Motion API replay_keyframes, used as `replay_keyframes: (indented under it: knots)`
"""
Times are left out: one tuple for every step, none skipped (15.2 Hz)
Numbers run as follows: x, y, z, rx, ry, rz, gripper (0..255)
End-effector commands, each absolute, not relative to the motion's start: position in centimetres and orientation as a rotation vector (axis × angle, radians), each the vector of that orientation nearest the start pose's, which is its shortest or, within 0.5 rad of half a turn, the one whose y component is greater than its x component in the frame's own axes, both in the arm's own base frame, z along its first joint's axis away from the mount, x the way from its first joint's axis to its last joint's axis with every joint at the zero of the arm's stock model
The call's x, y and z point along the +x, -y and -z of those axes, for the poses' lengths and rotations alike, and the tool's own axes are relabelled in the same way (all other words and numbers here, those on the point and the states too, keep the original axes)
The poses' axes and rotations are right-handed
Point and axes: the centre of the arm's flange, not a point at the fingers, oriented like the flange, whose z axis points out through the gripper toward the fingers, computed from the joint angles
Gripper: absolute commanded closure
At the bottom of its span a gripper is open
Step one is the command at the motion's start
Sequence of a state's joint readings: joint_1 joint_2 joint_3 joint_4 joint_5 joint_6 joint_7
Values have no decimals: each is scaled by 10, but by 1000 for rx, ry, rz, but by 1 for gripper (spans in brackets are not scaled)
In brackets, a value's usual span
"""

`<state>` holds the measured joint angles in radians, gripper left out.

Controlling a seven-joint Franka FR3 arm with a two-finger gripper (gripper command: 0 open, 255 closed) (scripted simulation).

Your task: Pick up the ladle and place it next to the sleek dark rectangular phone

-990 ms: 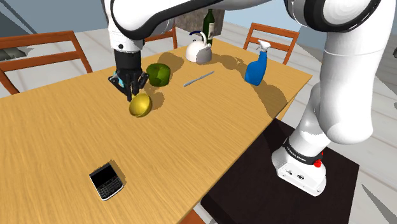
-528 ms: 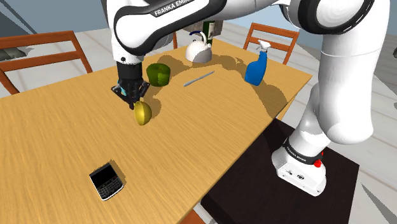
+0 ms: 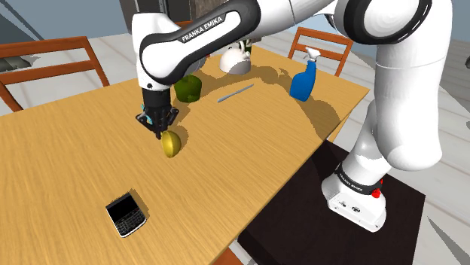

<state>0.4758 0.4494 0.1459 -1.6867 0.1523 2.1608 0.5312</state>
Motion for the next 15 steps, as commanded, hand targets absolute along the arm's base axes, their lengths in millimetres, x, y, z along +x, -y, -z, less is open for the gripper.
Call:
replay_keyframes:
  knots:
    - [549,-387,-334,-2964,-12,-119,255]
    - [549,-387,-329,-2964,-12,-119,255]
    - [549,-387,-324,-2964,-12,-119,255]
    - [549,-387,-319,-2964,-12,-119,255]
    - [549,-387,-315,-2964,-12,-119,255]
    - [549,-387,-315,-2964,-12,-119,255]
    - [549,-387,-315,-2964,-12,-119,255]
    - [549,-387,-315,-2964,-12,-119,255]
    - [549,-387,-315,-2964,-12,-119,255]
    - [549,-387,-315,-2964,-12,-119,255]
    - [549,-387,-315,-2964,-12,-119,255]
    - [549,-387,-315,-2964,-12,-119,255]
    - [549,-387,-315,-2964,-12,-119,0]
    - [549,-387,-314,-2964,-12,-119,0]
    - [549,-387,-314,-2964,-12,-119,0]
